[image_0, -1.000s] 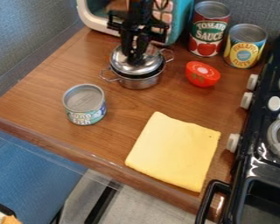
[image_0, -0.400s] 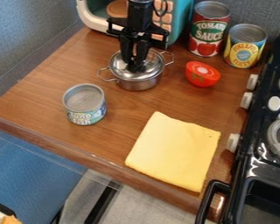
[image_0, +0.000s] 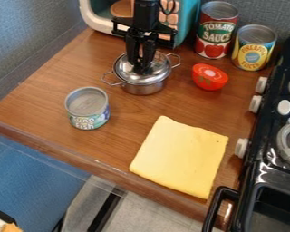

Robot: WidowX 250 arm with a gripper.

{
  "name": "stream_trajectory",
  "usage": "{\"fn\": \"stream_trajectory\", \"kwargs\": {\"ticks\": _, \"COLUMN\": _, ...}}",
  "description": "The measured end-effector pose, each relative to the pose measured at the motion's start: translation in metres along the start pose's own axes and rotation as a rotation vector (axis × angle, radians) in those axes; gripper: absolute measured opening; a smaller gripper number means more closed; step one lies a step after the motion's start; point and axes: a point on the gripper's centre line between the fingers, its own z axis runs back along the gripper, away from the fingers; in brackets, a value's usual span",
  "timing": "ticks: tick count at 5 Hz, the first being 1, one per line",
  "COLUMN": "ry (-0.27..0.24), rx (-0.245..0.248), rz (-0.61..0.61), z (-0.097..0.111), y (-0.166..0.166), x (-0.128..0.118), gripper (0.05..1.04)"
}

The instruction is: Put the cover to the silver bowl

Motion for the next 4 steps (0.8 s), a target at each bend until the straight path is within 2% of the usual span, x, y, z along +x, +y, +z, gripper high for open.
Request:
{"fn": "stream_trajectory", "kwargs": {"ticks": 1, "ry": 0.013, "rx": 0.012, "rz": 0.000, "z": 0.004, "y": 0.002, "x": 0.000, "gripper": 0.622}}
{"fn": "stream_trajectory", "kwargs": {"ticks": 2, "ry": 0.000, "rx": 0.021, "rz": -0.027, "z": 0.009, "y": -0.001, "x": 0.000, "gripper": 0.915}}
{"fn": "stream_trajectory", "kwargs": {"ticks": 3, "ry": -0.072, "rx": 0.026, "rz": -0.036, "z": 0.037, "y": -0.001, "x": 0.000, "gripper": 1.009}}
{"fn": "stream_trajectory", "kwargs": {"ticks": 4, "ry": -0.081, "rx": 0.025, "rz": -0.048, "z": 0.046, "y": 0.001, "x": -0.007, "gripper": 1.005}}
